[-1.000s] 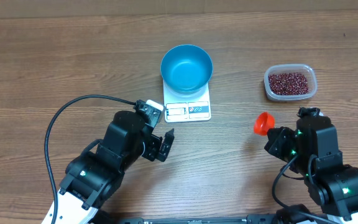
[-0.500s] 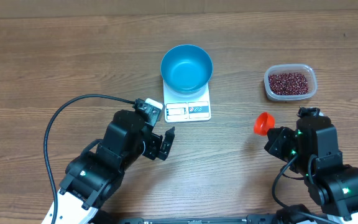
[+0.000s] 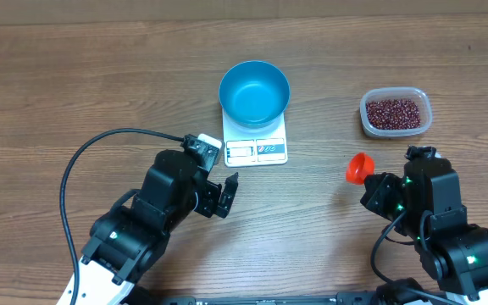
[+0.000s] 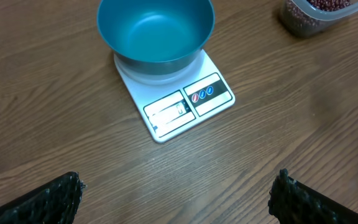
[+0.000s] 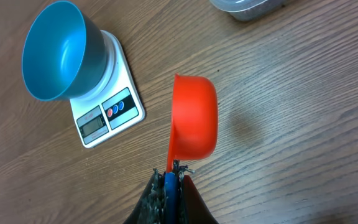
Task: Scoop item into bowl and weigh 150g on scale
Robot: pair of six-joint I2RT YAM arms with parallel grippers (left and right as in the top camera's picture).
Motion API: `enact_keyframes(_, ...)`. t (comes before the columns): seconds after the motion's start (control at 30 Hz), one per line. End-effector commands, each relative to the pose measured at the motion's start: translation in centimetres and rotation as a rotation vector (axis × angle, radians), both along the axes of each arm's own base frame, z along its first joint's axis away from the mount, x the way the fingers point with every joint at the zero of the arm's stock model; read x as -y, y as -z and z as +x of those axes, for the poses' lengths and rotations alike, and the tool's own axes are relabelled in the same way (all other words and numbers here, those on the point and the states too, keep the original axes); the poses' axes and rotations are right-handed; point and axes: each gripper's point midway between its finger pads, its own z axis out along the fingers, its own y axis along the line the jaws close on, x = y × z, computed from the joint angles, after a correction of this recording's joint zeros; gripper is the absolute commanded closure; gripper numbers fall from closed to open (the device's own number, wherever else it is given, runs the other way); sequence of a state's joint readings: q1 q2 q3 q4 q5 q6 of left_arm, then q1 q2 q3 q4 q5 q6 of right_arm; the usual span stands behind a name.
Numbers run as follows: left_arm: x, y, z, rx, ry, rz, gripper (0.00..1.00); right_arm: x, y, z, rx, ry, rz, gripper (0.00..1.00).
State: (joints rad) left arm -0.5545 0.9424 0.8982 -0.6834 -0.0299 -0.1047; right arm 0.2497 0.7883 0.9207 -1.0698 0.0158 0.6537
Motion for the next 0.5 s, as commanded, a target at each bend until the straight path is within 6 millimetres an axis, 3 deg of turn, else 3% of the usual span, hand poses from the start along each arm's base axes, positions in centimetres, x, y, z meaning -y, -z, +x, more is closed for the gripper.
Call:
enact_keyframes(0.0,-0.1,0.5,0.3,-0.016,-0.021,0.002,0.0,0.1,-1.2,0.3,0.037,0.001,-0.01,0.96)
enact_keyframes(0.47,0.3,3.5,1.0,-0.106,-0.021,0.058,0.0,0.1,-1.3,0.4,0.042,0.001,-0.008,0.96)
